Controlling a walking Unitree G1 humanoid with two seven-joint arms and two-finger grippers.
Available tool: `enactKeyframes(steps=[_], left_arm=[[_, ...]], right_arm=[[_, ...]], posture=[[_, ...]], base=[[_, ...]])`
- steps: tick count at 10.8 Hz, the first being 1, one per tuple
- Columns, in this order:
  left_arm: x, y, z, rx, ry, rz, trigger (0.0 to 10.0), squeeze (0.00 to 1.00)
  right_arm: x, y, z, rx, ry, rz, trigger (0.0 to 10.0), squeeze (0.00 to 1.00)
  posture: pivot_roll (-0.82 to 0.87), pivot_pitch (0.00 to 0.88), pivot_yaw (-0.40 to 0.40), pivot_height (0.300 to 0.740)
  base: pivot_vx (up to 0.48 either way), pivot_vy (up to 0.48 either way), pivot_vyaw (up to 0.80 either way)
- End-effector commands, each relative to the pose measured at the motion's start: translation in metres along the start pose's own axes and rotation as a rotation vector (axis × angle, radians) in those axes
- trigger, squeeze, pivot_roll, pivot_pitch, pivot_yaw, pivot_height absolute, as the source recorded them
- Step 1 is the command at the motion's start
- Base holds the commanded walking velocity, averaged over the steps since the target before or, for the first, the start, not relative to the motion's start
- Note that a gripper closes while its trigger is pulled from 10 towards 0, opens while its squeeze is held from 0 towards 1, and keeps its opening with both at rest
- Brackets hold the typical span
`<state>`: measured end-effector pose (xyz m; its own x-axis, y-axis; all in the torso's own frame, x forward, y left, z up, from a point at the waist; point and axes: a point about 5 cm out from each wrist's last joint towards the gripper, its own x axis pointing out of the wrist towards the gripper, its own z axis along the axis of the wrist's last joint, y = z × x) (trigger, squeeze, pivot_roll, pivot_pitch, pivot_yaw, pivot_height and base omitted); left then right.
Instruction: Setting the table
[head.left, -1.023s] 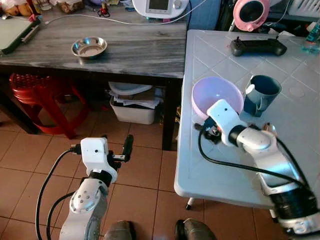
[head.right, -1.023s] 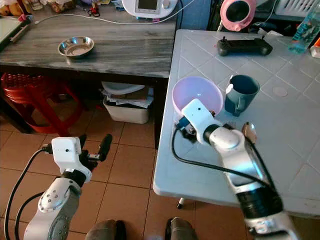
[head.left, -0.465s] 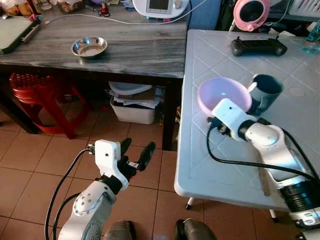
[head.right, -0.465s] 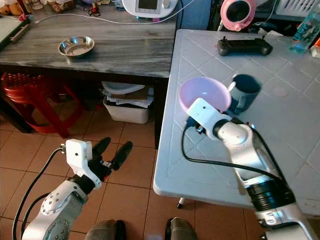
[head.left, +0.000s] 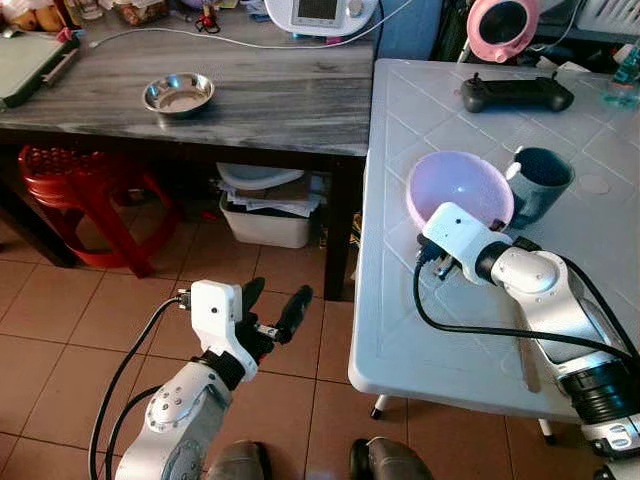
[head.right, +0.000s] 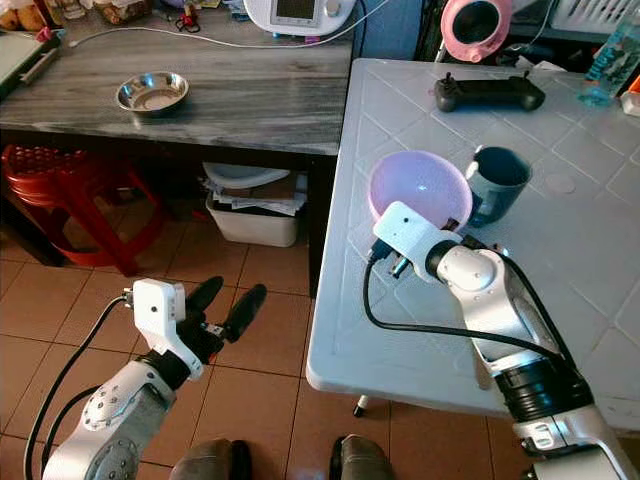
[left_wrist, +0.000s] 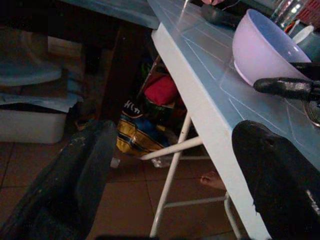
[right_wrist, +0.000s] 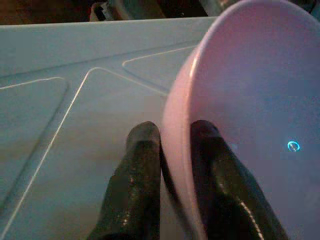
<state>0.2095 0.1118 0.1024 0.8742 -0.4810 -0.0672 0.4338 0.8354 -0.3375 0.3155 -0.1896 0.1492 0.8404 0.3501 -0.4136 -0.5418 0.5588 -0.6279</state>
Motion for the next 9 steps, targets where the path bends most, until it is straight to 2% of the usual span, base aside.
enactKeyframes(steps=[1, 4, 5, 7, 9], left_arm=[[-0.002, 0.0, 0.002, 0.01, 0.005, -0.004, 10.0, 0.0], [0.0, 0.004, 0.001, 0.009, 0.018, 0.031, 10.0, 0.0], [-0.001, 0.007, 0.0, 0.033, 0.014, 0.056, 10.0, 0.0], [0.002, 0.016, 0.004, 0.098, -0.013, 0.134, 10.0, 0.0], [0.003, 0.024, 0.01, 0.174, -0.047, 0.2, 10.0, 0.0]], right_arm=[[0.0, 0.006, 0.004, -0.014, -0.029, 0.024, 0.0, 0.0], [0.001, 0.014, 0.014, -0.005, -0.11, 0.009, 0.0, 0.0], [0.0, 0.017, 0.02, 0.008, -0.157, -0.035, 0.0, 0.0], [-0.002, 0.022, 0.028, 0.06, -0.231, -0.121, 0.0, 0.0], [-0.004, 0.031, 0.034, 0.175, -0.306, -0.238, 0.0, 0.0]], posture=[[-0.03, 0.134, 0.014, 0.74], [-0.02, 0.129, 0.013, 0.74], [-0.02, 0.124, 0.01, 0.74], [-0.03, 0.121, 0.008, 0.74], [-0.03, 0.115, 0.01, 0.74]], base=[[0.0, 0.0, 0.0], [0.0, 0.0, 0.0], [0.0, 0.266, 0.0], [0.0, 0.48, 0.0], [0.0, 0.48, 0.0]])
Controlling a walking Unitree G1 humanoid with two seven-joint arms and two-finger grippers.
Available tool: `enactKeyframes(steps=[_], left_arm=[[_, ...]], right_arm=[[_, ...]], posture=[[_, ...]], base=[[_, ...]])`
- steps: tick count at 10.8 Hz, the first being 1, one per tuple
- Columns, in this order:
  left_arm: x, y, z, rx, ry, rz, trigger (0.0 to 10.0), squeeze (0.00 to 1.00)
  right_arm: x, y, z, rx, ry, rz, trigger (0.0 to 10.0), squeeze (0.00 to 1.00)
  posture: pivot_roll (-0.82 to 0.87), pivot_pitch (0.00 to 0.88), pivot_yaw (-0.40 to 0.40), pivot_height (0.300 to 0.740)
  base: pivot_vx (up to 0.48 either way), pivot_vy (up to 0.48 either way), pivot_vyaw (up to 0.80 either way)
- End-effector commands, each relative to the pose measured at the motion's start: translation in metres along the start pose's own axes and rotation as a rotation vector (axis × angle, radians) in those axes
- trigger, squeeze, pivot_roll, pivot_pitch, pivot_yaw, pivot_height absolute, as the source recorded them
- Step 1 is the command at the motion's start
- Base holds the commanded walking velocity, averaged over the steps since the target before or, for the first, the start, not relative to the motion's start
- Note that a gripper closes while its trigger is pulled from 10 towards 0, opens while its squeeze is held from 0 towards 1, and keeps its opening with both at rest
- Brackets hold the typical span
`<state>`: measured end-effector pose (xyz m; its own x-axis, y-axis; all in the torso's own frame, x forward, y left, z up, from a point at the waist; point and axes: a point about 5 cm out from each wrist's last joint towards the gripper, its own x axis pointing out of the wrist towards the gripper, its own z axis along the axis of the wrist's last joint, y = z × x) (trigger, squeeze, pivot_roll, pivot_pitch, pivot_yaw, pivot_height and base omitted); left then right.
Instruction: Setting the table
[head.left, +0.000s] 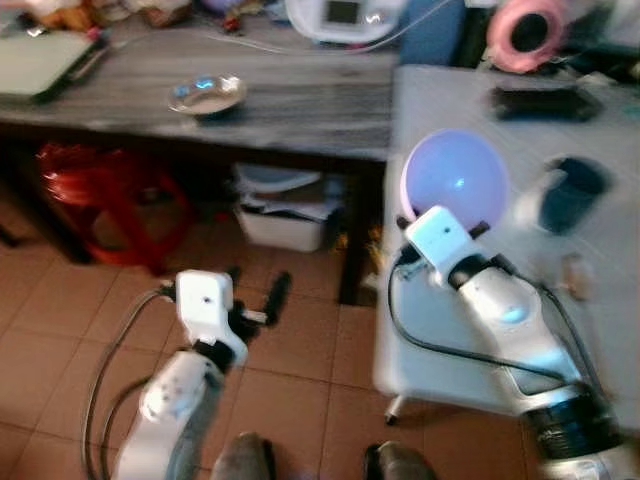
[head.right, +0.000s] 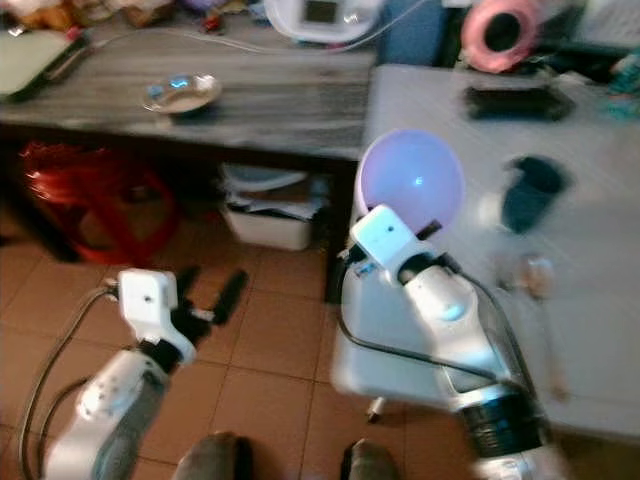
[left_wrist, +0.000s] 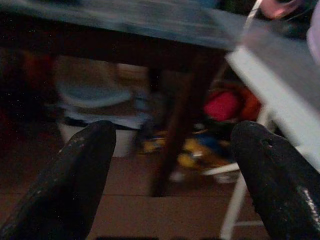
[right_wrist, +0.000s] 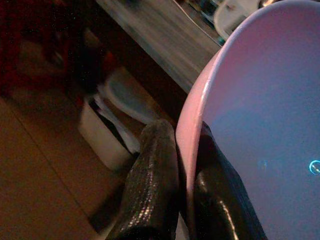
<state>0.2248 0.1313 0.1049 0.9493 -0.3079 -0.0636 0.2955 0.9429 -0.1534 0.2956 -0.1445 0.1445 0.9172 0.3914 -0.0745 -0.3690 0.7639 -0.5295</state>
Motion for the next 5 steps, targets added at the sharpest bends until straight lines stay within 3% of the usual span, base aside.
enactKeyframes(steps=[1, 3, 5], left_arm=[[0.0011, 0.0023, 0.0001, 0.038, -0.009, 0.026, 10.0, 0.0], [0.0057, 0.0039, 0.0022, 0.071, -0.035, 0.054, 10.0, 0.0], [0.0072, 0.0088, 0.0045, 0.142, -0.052, 0.092, 10.0, 0.0]], right_arm=[[-0.0039, -0.0033, 0.0098, 0.053, -0.076, -0.053, 0.0, 0.0], [-0.0076, 0.0039, 0.0144, 0.162, -0.154, -0.106, 0.0, 0.0], [-0.0068, 0.0025, 0.0193, 0.163, -0.189, -0.119, 0.0, 0.0]], posture=[[-0.03, 0.112, 0.008, 0.74], [-0.03, 0.106, 0.008, 0.74], [-0.03, 0.101, 0.009, 0.74]], base=[[0.0, 0.48, 0.0], [0.0, 0.48, 0.0], [0.0, 0.48, 0.0]])
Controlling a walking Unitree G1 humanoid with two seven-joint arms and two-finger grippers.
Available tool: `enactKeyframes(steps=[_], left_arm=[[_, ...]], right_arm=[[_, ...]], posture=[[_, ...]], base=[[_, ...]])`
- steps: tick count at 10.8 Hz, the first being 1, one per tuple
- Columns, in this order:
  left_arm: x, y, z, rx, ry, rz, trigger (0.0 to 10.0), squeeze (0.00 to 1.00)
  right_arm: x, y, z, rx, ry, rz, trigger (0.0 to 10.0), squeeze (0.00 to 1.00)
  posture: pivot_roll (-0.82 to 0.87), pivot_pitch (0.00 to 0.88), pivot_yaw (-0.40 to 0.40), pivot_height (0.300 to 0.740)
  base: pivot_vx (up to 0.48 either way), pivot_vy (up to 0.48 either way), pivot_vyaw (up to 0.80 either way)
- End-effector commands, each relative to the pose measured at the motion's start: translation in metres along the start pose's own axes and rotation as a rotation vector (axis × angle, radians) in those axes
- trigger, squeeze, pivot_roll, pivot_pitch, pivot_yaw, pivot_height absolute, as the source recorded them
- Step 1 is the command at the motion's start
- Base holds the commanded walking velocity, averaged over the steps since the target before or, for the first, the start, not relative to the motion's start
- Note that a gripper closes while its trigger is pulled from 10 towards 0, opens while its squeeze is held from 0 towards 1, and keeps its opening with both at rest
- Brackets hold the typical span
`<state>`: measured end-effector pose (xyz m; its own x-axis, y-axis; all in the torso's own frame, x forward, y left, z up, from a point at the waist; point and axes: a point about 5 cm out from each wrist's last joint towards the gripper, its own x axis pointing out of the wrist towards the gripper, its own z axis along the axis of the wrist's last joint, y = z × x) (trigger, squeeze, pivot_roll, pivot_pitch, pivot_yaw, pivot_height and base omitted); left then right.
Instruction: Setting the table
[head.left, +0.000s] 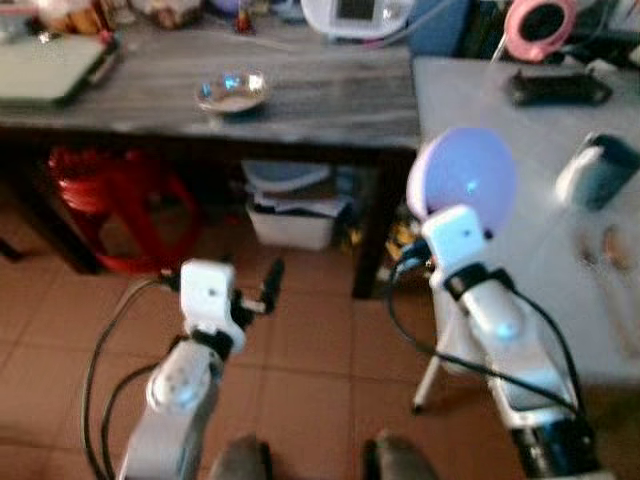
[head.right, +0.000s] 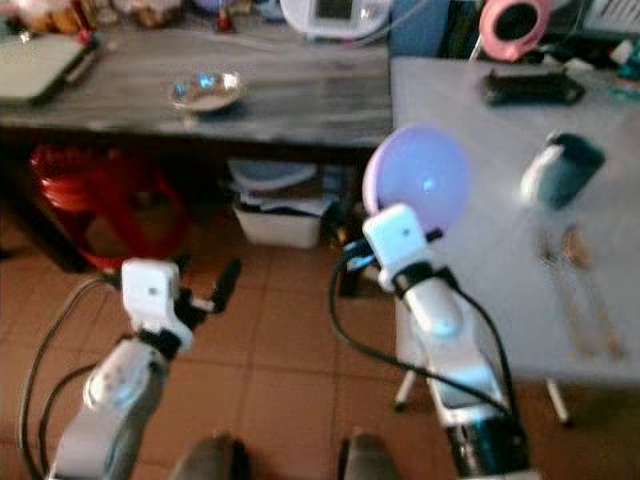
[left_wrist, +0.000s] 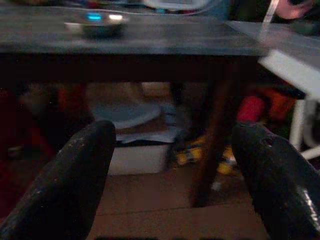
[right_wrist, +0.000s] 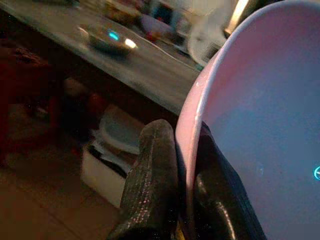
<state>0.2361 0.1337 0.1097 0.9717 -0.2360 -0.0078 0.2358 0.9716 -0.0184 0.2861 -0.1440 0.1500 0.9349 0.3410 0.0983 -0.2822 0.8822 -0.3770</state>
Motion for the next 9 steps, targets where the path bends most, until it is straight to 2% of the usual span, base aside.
enactKeyframes(steps=[1, 2, 3, 5, 6, 7, 9], left_arm=[[0.0, 0.006, -0.001, 0.025, -0.004, 0.036, 10.0, 0.0], [0.001, 0.008, 0.0, 0.018, -0.008, 0.065, 10.0, 0.0], [0.001, 0.009, 0.0, 0.039, -0.012, 0.084, 10.0, 0.0], [0.0, 0.017, 0.001, 0.123, -0.026, 0.18, 10.0, 0.0], [0.001, 0.015, 0.002, 0.138, -0.031, 0.177, 10.0, 0.0], [0.005, 0.006, 0.003, 0.16, -0.037, 0.12, 10.0, 0.0], [0.006, -0.001, 0.002, 0.162, -0.047, 0.109, 10.0, 0.0]], right_arm=[[0.004, 0.002, 0.013, 0.006, -0.07, 0.003, 3.5, 0.0], [0.001, 0.002, 0.013, 0.016, -0.077, -0.005, 10.0, 0.0], [-0.003, 0.001, 0.011, 0.04, -0.08, -0.025, 10.0, 0.0], [-0.015, -0.002, 0.002, 0.163, -0.033, -0.122, 10.0, 0.0], [-0.016, -0.001, 0.002, 0.168, -0.032, -0.121, 10.0, 0.0], [-0.014, 0.002, 0.004, 0.167, -0.042, -0.108, 10.0, 0.0], [-0.011, 0.001, 0.006, 0.161, -0.05, -0.103, 10.0, 0.0]], posture=[[-0.03, 0.098, 0.009, 0.74], [-0.04, 0.095, 0.009, 0.74], [-0.03, 0.09, 0.009, 0.74], [-0.04, 0.081, 0.017, 0.74], [-0.04, 0.081, 0.017, 0.74], [-0.05, 0.075, 0.019, 0.74], [-0.05, 0.073, 0.018, 0.74]], base=[[0.0, 0.48, 0.0], [0.0, 0.48, 0.0], [0.0, 0.48, 0.0], [0.0, 0.48, 0.0], [0.0, 0.48, 0.0], [0.0, 0.446, 0.0], [0.412, 0.167, 0.0]])
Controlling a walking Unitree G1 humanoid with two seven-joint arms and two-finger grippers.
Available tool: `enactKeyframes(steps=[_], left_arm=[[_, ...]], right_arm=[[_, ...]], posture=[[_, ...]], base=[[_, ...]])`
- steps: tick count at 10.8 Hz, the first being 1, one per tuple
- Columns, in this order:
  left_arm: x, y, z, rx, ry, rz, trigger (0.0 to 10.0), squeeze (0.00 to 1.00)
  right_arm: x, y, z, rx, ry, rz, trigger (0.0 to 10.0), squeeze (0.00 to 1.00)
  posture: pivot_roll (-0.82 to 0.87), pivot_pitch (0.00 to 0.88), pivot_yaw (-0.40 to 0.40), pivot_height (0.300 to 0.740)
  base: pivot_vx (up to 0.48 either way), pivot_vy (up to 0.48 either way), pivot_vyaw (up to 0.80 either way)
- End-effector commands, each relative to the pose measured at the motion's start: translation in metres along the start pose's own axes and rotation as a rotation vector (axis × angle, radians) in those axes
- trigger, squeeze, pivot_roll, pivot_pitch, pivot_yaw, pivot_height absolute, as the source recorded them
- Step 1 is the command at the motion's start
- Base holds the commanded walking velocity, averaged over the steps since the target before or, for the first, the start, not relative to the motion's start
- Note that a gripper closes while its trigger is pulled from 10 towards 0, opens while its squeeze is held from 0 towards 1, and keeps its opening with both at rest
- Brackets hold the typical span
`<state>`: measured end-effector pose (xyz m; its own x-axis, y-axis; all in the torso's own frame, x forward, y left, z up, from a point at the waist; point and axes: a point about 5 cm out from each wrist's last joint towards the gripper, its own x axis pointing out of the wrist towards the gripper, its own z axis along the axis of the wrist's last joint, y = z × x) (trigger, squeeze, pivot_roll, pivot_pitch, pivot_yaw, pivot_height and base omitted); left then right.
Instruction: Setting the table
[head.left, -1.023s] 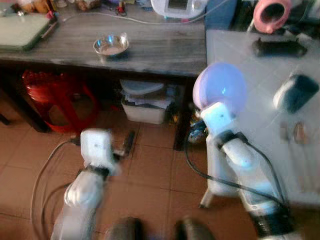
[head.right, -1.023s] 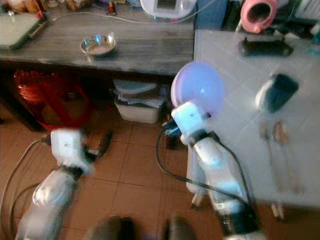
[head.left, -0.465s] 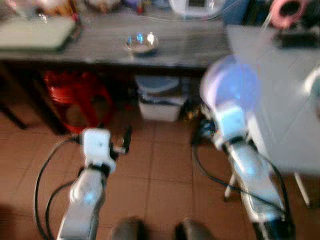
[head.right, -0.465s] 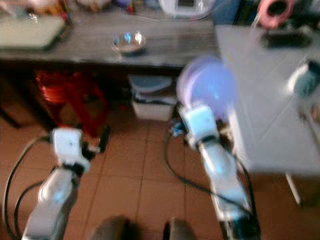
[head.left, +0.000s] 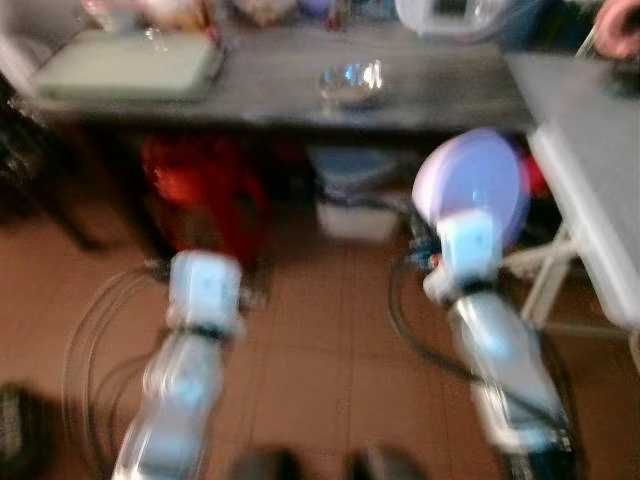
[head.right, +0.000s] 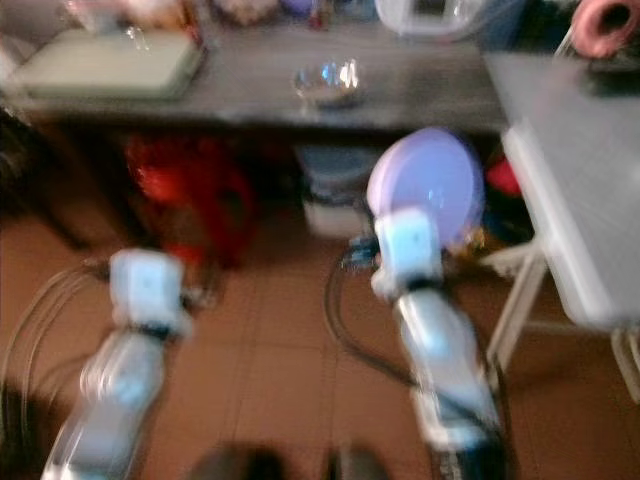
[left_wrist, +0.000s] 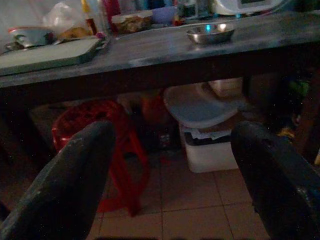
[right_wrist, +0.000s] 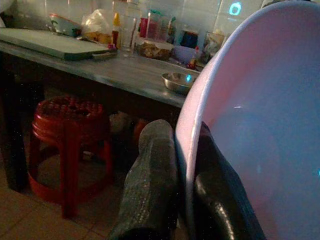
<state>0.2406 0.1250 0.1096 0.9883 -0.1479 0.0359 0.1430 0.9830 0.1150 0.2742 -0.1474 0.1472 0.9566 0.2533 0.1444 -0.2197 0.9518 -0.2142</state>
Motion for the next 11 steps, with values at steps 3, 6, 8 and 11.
enactKeyframes(steps=[3, 6, 8, 11], left_arm=[[-0.0009, 0.0017, 0.0005, 0.024, -0.003, -0.017, 10.0, 0.0], [-0.0002, -0.0026, 0.0022, 0.015, -0.009, -0.04, 10.0, 0.0], [-0.0006, -0.004, 0.002, 0.004, -0.008, -0.049, 10.0, 0.0], [-0.0001, -0.0036, 0.0024, 0.006, -0.009, -0.047, 10.0, 0.0]], right_arm=[[0.0019, 0.0049, 0.0064, -0.005, -0.03, 0.019, 10.0, 0.0], [0.0019, 0.0053, 0.0062, -0.006, -0.028, 0.025, 10.0, 0.0], [0.005, 0.007, 0.008, -0.01, -0.036, 0.033, 10.0, 0.0], [0.0066, 0.0089, 0.0095, -0.006, -0.047, 0.046, 10.0, 0.0]], posture=[[-0.04, 0.074, 0.021, 0.74], [-0.05, 0.08, 0.022, 0.74], [-0.04, 0.083, 0.02, 0.74], [-0.04, 0.083, 0.02, 0.74]], base=[[0.48, 0.0, 0.0], [0.48, 0.0, 0.0], [0.48, 0.0, 0.0], [0.48, 0.0, 0.0]])
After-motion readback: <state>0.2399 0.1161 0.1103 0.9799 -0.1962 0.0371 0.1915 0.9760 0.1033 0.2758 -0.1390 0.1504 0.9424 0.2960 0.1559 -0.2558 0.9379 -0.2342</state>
